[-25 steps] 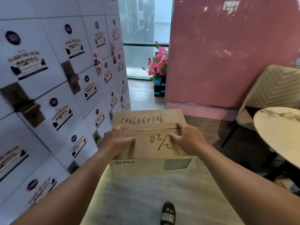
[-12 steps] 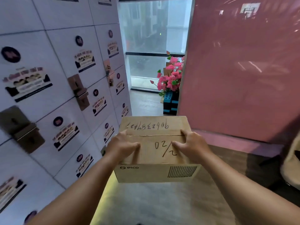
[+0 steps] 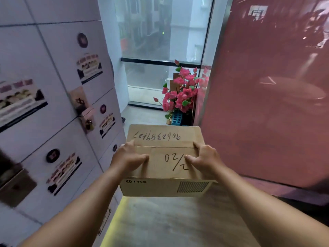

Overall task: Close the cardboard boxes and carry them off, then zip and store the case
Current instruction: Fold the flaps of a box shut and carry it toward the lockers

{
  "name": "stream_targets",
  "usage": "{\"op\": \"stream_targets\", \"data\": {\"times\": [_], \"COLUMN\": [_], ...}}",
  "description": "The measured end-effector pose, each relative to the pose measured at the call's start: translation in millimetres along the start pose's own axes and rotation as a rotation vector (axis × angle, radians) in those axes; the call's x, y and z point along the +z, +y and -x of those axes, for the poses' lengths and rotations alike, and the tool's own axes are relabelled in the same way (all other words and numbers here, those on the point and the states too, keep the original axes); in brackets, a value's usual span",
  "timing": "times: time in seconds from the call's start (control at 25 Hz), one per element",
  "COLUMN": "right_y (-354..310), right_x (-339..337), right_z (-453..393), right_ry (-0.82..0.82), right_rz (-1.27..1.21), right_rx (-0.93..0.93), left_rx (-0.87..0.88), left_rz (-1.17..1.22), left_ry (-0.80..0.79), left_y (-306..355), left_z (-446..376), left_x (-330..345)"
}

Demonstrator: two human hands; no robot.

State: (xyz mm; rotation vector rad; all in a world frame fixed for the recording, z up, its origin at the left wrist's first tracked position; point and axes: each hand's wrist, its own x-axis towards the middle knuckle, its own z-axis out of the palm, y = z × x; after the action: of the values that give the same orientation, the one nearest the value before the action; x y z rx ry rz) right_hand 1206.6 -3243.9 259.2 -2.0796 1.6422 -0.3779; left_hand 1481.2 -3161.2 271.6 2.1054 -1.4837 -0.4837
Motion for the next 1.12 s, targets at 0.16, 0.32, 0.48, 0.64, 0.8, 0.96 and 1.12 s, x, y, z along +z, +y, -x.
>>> {"op": "stream_targets", "data": {"times": [0.16, 0.32, 0.48, 0.64, 0.8, 0.96, 1.12], "right_y": [1.0, 5.4, -10.9, -41.4, -67.2, -103.4, -135.5], "right_x": [-2.7, -5.0, -13.2, -14.2, 1.1, 7.1, 5.3], "right_z": [-123.7, -256.2, -380.2, -495.9, -611.8, -743.9, -847.6], "right_ry": [0.001, -0.006, -0.072, -0.065, -0.088, -0.086, -0.091], "right_rz": [-0.004, -0.013, 0.006, -0.017, -0.053, -0.104, -0.118], "right_rx": [0.005, -0.020, -0.051, -0.090, -0.100, -0.085, -0.095], "left_rx": [-0.018, -0.053, -0.111, -0.164, -0.173, -0.161, -0.174], "left_rz": [-0.027, -0.005, -0.008, 0.007, 0.027, 0.076, 0.064], "left_ry": [-0.029, -0.017, 0.009, 0.046, 0.055, 0.052, 0.064], "left_y": [6.3, 18.0, 27.6, 18.9, -0.7, -22.1, -32.6], "left_z": [-124.3, -246.5, -356.1, -463.5, -575.6, -706.1, -815.6], "left_x": [15.1, 31.4, 29.3, 20.1, 17.1, 8.0, -11.9]}}
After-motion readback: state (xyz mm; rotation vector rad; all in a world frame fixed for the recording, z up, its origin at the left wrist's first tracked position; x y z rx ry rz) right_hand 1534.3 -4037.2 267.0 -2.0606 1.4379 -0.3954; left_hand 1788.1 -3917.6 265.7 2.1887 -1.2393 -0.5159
